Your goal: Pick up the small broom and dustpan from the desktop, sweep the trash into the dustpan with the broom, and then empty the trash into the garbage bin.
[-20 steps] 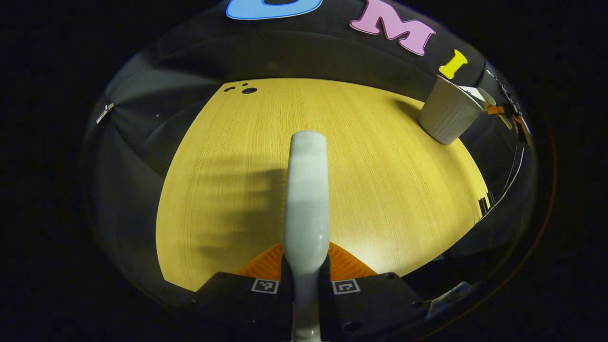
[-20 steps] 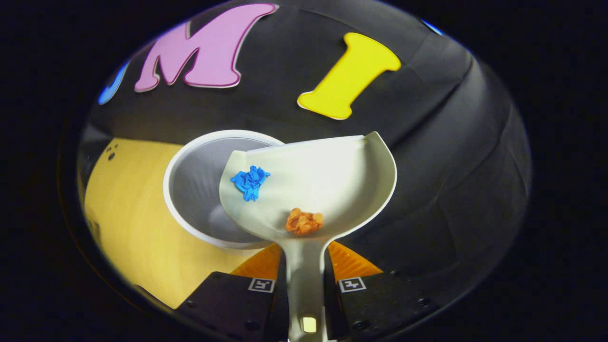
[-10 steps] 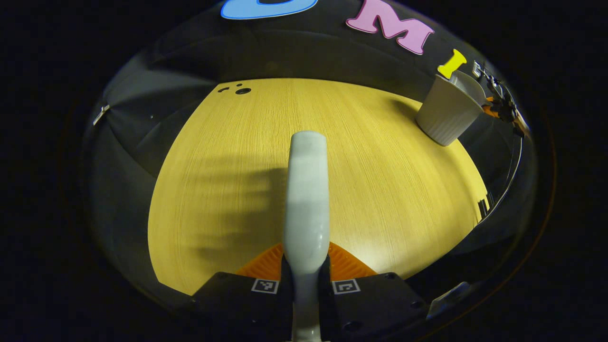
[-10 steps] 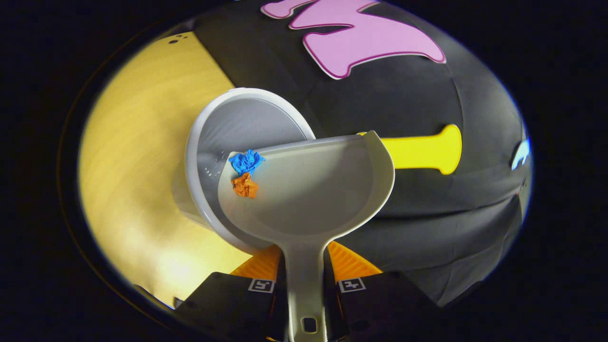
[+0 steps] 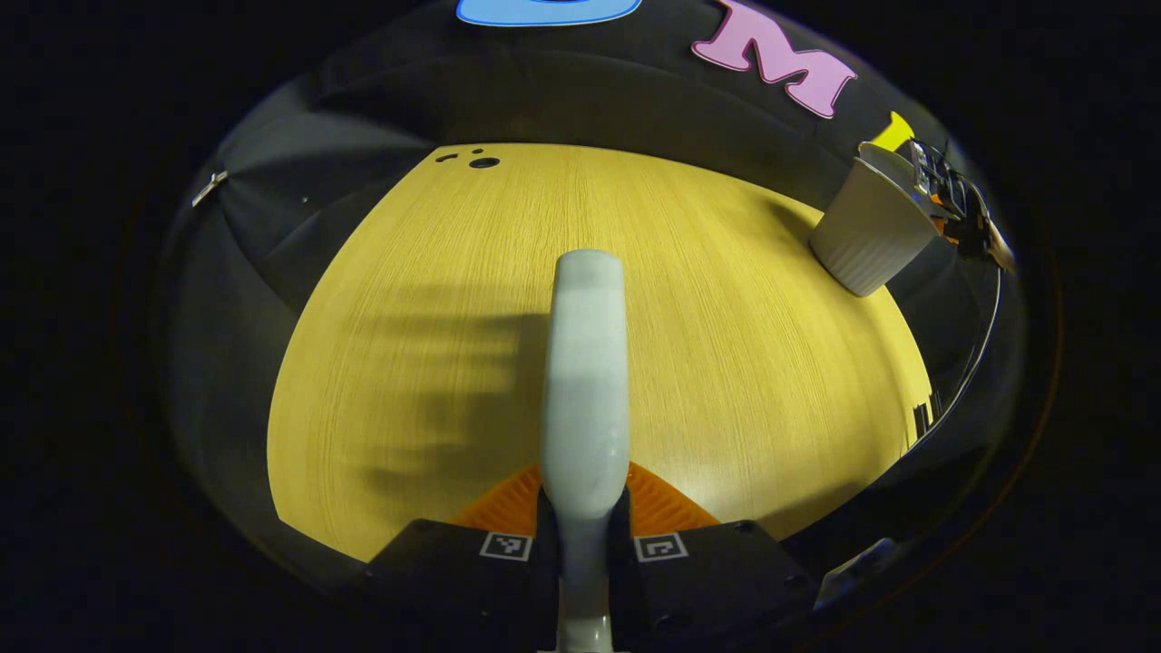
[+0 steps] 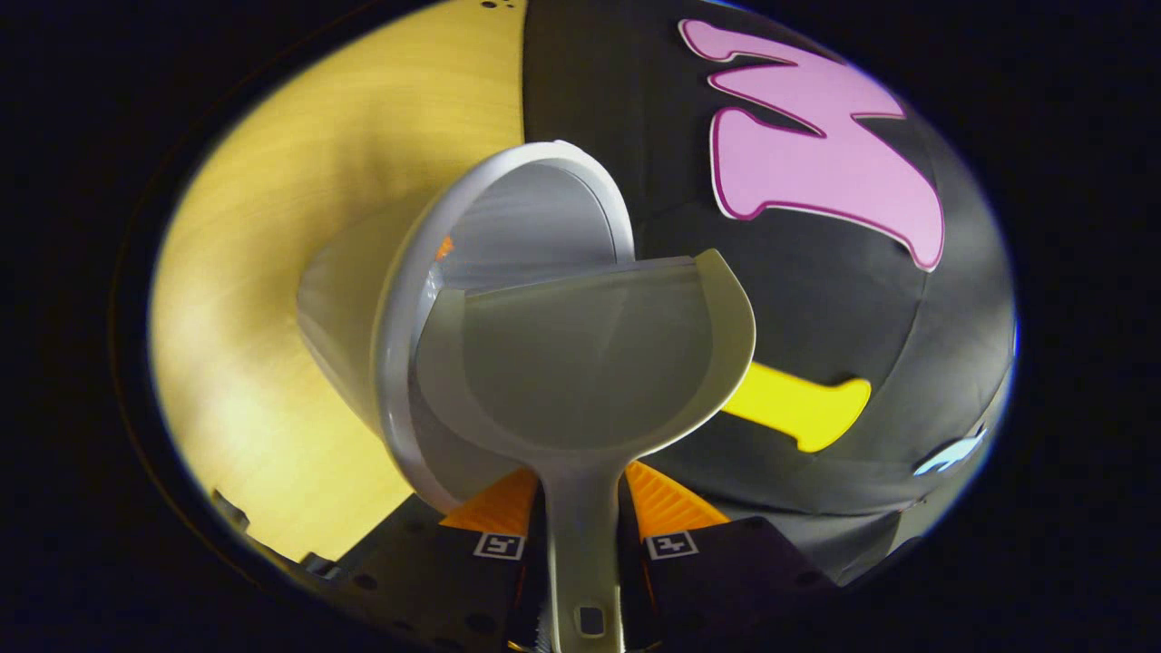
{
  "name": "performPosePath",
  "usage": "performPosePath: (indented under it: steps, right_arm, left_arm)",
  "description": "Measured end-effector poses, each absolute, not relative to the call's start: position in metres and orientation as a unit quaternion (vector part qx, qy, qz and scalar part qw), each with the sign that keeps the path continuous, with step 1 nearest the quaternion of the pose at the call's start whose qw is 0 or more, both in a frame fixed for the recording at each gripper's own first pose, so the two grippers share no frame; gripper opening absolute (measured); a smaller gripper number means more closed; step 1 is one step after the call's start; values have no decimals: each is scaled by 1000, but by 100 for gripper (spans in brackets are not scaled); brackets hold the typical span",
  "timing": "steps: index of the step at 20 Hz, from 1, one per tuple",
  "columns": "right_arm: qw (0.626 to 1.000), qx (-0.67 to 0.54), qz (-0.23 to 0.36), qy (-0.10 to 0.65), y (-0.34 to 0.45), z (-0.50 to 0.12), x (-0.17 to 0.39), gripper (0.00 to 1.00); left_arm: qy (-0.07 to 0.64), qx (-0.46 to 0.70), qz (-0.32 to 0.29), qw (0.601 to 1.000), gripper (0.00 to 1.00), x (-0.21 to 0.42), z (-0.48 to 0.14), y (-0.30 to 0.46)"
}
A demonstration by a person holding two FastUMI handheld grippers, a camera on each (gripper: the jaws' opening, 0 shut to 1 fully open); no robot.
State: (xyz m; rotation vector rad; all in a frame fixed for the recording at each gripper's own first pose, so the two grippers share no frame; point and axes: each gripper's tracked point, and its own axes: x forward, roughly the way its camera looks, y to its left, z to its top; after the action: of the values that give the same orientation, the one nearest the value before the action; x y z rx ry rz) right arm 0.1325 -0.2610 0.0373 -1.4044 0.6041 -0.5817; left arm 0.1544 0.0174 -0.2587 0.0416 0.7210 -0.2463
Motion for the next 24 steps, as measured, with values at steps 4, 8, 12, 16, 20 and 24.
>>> performPosePath:
  steps: [4,8,12,16,20,24]
  right_arm:
    - [729,-573,-255,274,-267,35,132,34]
    - [800,-469,-252,277,-271,30,129,34]
    - [885,-291,-240,271,-269,21,130,36]
    - [939,-98,-227,239,-256,21,133,36]
    - [960,36,-203,190,-237,26,148,34]
    - [970,82,-184,140,-215,43,155,36]
  left_arm:
    - [346,15,-110,932,27,155,-257,14]
    - [337,9,-103,936,27,155,-252,9]
    - [325,-24,-100,940,27,148,-238,3]
    - [314,-19,-99,944,27,137,-221,5]
    - [311,-5,-103,945,28,126,-210,7]
    - [308,6,-110,945,27,117,-204,9]
